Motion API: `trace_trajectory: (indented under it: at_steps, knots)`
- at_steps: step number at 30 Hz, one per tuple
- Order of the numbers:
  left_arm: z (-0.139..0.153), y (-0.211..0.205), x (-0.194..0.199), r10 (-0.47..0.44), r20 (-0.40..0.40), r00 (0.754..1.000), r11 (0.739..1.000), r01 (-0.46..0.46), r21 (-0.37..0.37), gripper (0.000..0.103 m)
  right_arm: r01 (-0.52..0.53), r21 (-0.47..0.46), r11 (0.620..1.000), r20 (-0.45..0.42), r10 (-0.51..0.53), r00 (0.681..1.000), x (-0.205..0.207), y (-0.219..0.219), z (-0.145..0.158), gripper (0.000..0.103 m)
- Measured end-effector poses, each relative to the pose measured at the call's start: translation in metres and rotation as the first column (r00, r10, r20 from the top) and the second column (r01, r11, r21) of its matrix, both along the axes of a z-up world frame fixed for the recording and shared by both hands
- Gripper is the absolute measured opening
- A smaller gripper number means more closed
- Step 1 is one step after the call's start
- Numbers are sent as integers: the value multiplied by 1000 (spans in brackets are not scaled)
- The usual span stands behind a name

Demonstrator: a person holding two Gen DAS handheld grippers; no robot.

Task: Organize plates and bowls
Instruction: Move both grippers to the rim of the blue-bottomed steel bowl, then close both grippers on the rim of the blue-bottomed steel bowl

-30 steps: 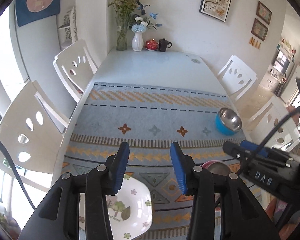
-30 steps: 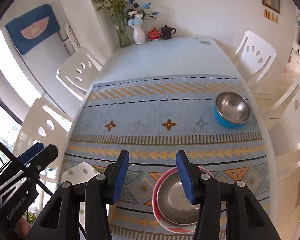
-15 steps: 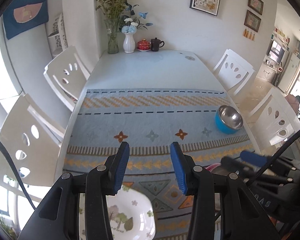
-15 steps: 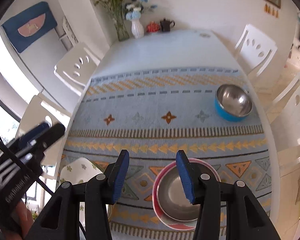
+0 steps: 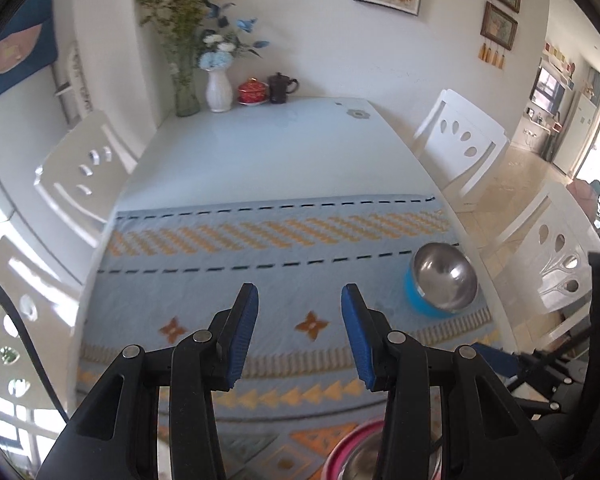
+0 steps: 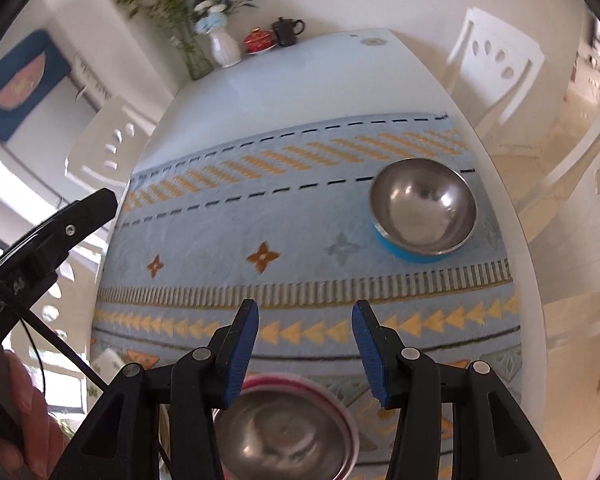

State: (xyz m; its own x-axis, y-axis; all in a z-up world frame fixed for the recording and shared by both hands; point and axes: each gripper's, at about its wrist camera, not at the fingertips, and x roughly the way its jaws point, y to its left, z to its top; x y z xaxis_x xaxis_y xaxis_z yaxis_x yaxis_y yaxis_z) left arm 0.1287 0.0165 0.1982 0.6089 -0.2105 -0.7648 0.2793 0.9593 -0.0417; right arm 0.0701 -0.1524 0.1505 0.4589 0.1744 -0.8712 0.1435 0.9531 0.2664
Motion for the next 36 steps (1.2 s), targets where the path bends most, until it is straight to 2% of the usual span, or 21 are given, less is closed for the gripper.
trace_trajectory:
  at_steps: [3,5,10,12,16,20,22,24,27,32,34,36]
  knots:
    - [-9,-23,21,-29,-31,999,1000,29,-12,42,30,37,999,-7,-30,1000,9,-28,-8,47]
    - [-21,-43,39,-82,-83,993,996,80,-33,51,47,69,997,-33,-45,998,13,-47,-17,47]
    - [-61,-95,71,-221,-213,952,975,214,-56,51,164,130,978,-134,-147,980,19,-108,-53,48]
    - [-78,-110,83,-232,-266,936,973,219,-77,51,228,159,960,-174,-200,964,26,-135,-68,48]
    - [-105,-130,96,-253,-346,903,966,217,-141,51,291,207,934,-190,-254,949,40,-166,-83,48]
    - [-126,-144,102,-275,-386,881,959,220,-181,50,293,225,929,-193,-252,948,55,-176,-93,48]
    - [-134,-150,106,-274,-402,874,959,221,-175,43,292,216,932,-204,-250,947,61,-179,-100,48]
    - [-144,-156,108,-282,-428,859,958,230,-171,30,287,225,931,-211,-241,947,66,-181,-106,48]
    - [-152,-160,108,-291,-440,849,955,234,-180,28,271,198,942,-213,-229,950,69,-181,-115,48]
    - [-162,-162,109,-295,-461,837,954,229,-194,23,203,144,969,-161,-180,971,76,-176,-121,48]
    - [-163,-164,109,-301,-460,836,952,237,-192,23,176,143,974,-154,-154,976,79,-172,-124,37]
    - [-163,-164,108,-310,-457,834,949,245,-199,23,162,161,974,-156,-137,978,80,-170,-129,32]
